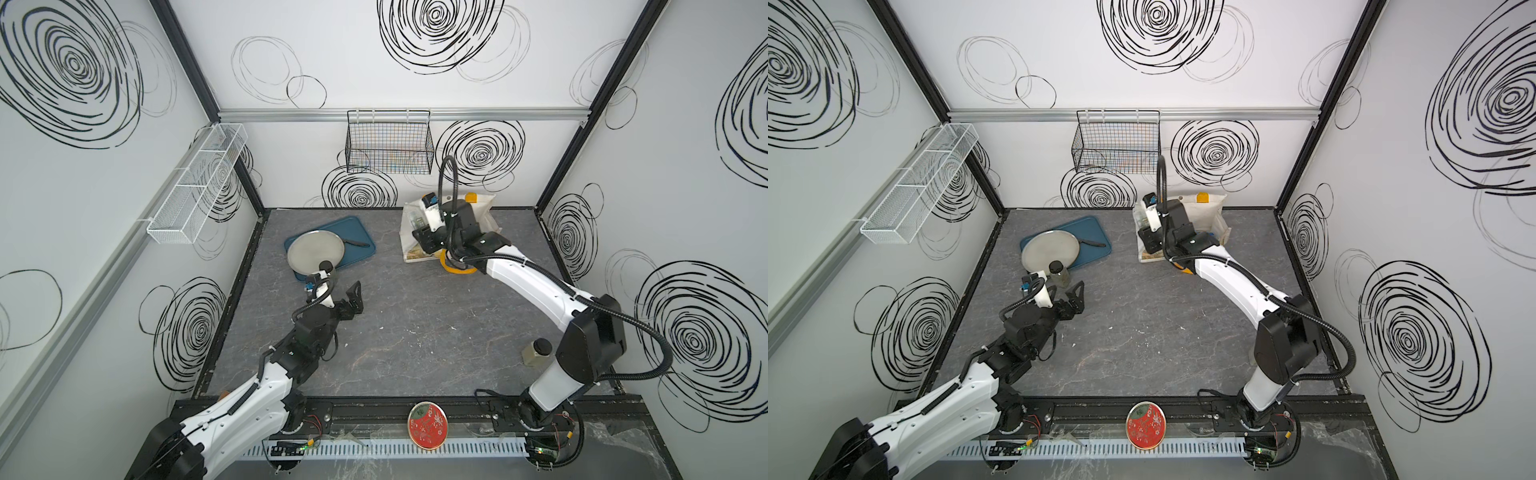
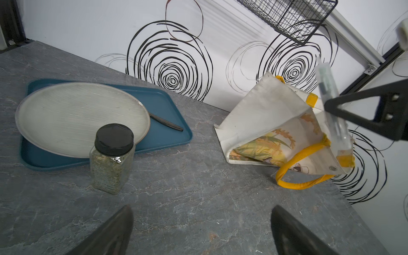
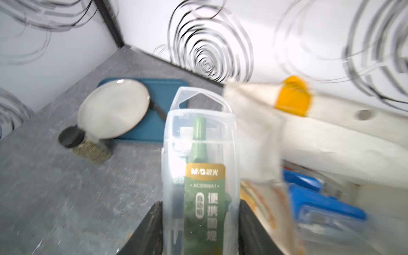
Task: Put the compass set into the canvas bag
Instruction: Place the compass set in the canvas bag.
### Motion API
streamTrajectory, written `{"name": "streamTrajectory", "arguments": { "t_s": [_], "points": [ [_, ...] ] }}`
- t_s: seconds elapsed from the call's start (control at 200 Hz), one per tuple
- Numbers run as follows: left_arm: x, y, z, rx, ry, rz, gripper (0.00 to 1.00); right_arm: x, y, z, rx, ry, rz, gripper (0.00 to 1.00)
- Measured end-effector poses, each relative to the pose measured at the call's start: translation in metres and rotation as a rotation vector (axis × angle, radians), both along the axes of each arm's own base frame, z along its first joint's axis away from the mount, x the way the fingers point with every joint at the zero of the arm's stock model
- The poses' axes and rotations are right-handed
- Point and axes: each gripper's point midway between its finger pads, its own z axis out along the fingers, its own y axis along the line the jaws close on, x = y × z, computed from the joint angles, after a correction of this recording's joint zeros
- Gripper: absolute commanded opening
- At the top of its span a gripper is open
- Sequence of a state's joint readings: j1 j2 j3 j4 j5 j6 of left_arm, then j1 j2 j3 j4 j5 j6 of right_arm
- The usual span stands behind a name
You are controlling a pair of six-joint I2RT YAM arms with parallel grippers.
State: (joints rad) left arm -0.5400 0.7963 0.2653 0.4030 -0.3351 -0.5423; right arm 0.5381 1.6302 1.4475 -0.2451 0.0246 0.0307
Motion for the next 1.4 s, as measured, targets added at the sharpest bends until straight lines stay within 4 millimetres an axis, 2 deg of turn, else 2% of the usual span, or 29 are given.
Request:
{"name": "streamTrajectory", "arguments": {
  "t_s": [0.09,0.2,0.245,0.3,0.405,0.635,0.715,0.821,1.041,1.126,1.151,1.276,1.356,1.401],
  "points": [
    [-0.001,0.004,0.003,-0.001,-0.009,0.013,0.99,0.026,-0.054,0.013,0.029,-0.027,-0.152,0.45],
    [-0.002,0.010,0.005,0.002,-0.011,0.030,0.99,0.050,-0.115,0.012,0.053,-0.030,-0.317,0.47],
    [-0.003,0.012,0.005,0.004,-0.010,0.037,0.99,0.056,-0.135,0.008,0.062,-0.025,-0.363,0.48],
    [-0.003,0.013,0.004,0.007,-0.006,0.044,0.99,0.061,-0.150,0.001,0.068,-0.013,-0.399,0.49],
    [-0.003,0.017,0.002,0.015,0.003,0.058,0.99,0.070,-0.153,-0.023,0.060,0.026,-0.412,0.51],
    [-0.005,0.030,-0.012,0.064,0.056,0.119,0.99,0.080,-0.134,-0.106,0.019,0.187,-0.365,0.54],
    [-0.006,0.037,-0.017,0.085,0.074,0.148,0.99,0.080,-0.132,-0.122,0.014,0.220,-0.363,0.58],
    [-0.007,0.047,-0.021,0.105,0.089,0.189,0.99,0.081,-0.131,-0.127,0.022,0.237,-0.365,0.68],
    [-0.010,0.068,-0.028,0.157,0.124,0.276,0.99,0.086,-0.125,-0.106,0.058,0.199,-0.344,0.86],
    [-0.012,0.078,-0.029,0.188,0.131,0.316,0.99,0.084,-0.127,-0.087,0.068,0.162,-0.347,0.96],
    [-0.013,0.081,-0.028,0.195,0.130,0.327,0.99,0.083,-0.129,-0.079,0.071,0.142,-0.351,1.00],
    [-0.015,0.098,-0.025,0.228,0.125,0.392,0.99,0.065,-0.148,-0.025,0.075,0.012,-0.411,1.00],
    [-0.016,0.109,-0.024,0.249,0.130,0.435,0.99,0.045,-0.174,0.017,0.088,-0.098,-0.500,1.00],
    [-0.016,0.115,-0.023,0.260,0.134,0.460,0.99,0.033,-0.191,0.034,0.102,-0.146,-0.556,1.00]
  ]
}}
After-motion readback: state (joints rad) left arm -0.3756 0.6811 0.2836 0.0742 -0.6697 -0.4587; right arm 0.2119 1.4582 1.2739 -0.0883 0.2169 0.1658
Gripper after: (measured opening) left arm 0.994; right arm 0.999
